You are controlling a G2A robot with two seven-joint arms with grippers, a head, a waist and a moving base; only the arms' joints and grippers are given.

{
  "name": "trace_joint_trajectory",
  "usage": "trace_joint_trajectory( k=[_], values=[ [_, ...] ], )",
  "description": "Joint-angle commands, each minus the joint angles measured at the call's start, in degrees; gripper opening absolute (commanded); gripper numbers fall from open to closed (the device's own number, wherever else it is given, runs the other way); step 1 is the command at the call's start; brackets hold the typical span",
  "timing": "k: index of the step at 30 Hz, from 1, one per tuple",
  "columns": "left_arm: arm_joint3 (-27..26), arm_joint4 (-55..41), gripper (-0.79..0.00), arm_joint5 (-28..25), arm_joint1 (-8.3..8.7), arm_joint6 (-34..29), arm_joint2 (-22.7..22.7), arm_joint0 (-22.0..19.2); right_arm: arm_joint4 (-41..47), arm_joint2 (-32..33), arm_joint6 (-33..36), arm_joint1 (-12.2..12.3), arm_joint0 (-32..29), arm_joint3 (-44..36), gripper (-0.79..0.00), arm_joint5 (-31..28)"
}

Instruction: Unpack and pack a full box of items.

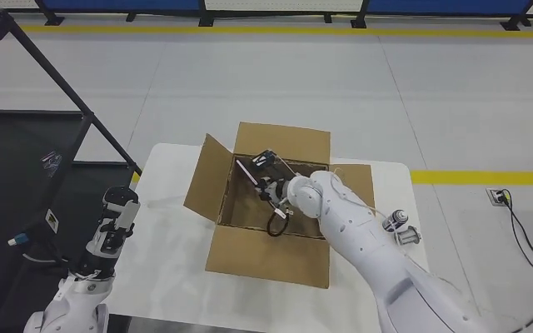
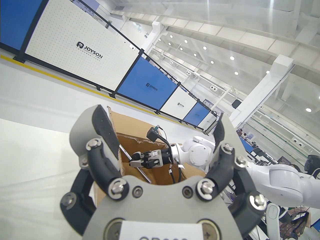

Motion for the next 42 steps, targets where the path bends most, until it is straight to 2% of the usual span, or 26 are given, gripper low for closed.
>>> trace_joint_trajectory(
  k=[1,4,10,16,20,25,30,32,36,39,42],
  values=[
    [0.0,0.0,0.0,0.0,0.0,0.0,0.0,0.0,-1.31,1.16,-0.85,1.37,-1.92,-4.05,-0.785,1.67],
    [0.0,0.0,0.0,0.0,0.0,0.0,0.0,0.0,-3.39,3.72,0.79,3.83,-5.23,-11.46,-0.785,3.88],
    [0.0,0.0,0.0,0.0,0.0,0.0,0.0,0.0,-8.34,11.02,8.64,8.92,-14.06,-30.2,-0.785,7.76],
    [0.0,0.0,0.0,0.0,0.0,0.0,0.0,0.0,-11.65,18.4,12.72,12.35,-23.37,-46.24,-0.785,7.85],
    [0.0,0.0,0.0,0.0,0.0,0.0,0.0,0.0,-13.33,22.32,11.11,13.63,-28.64,-53.44,-0.785,8.99],
    [0.0,0.0,0.0,0.0,0.0,0.0,0.0,0.0,-16.45,27.93,6.85,15.01,-37.68,-63.66,-0.785,14.72],
    [0.0,0.0,0.0,0.0,0.0,0.0,0.0,0.0,-19.75,35.94,2.78,16.55,-51.53,-78.1,-0.785,20.95],
    [0.0,0.0,0.0,0.0,0.0,0.0,0.0,0.0,-21.32,39.6,0.98,16.99,-58.18,-85.15,-0.785,25.11],
    [0.0,0.0,0.0,0.0,0.0,0.0,0.0,0.0,-20.03,46.61,-5.03,17.63,-72.09,-97.39,-0.785,26.3],
    [0.0,0.0,0.0,0.0,0.0,0.0,0.0,0.0,-17.49,51.4,-6.87,17.84,-79.33,-102.13,-0.785,26.47],
    [0.0,0.0,0.0,0.0,0.0,0.0,0.0,0.0,-15.13,55.11,-4.33,17.91,-82.86,-102.78,-0.785,28.78]
  ],
)
